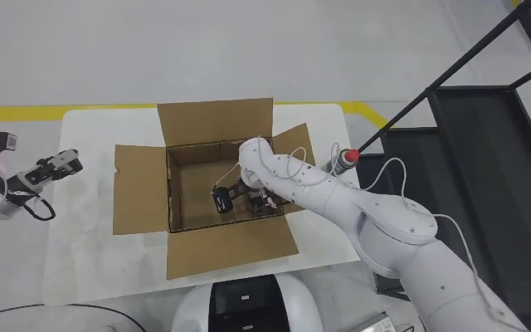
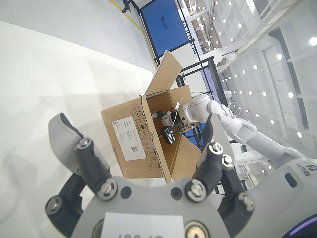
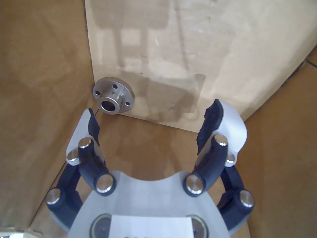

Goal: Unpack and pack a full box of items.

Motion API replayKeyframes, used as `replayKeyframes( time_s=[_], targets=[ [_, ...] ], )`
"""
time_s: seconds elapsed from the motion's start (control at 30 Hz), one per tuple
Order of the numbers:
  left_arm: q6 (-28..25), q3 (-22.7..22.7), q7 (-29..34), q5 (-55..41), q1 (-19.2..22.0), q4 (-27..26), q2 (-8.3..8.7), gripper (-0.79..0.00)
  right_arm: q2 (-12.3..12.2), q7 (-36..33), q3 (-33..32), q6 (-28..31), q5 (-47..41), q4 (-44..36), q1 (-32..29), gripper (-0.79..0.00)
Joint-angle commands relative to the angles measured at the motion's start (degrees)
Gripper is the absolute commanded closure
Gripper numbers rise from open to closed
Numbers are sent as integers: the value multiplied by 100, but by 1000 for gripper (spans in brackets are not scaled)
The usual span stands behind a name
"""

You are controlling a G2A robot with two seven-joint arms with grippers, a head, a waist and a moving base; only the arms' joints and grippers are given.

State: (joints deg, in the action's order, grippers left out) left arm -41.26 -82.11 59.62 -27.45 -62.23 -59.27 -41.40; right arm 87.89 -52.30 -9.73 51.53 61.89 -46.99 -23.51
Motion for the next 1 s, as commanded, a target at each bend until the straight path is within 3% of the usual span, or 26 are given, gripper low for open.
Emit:
replayKeyframes(
  time_s=[0.0,0.37,0.8,0.97],
  targets=[
    [0,0,0,0,0,0,0,-785,4,5,-9,-187,82,32,-81,-785],
    [0,0,0,0,0,0,0,-785,-45,224,-116,-1052,705,-121,-298,-785],
    [0,0,0,0,0,0,0,-785,-95,469,-340,-1538,1493,-372,-247,-785],
    [0,0,0,0,0,0,0,-785,-94,559,-513,-1128,1308,-444,-205,-785]
  ],
)
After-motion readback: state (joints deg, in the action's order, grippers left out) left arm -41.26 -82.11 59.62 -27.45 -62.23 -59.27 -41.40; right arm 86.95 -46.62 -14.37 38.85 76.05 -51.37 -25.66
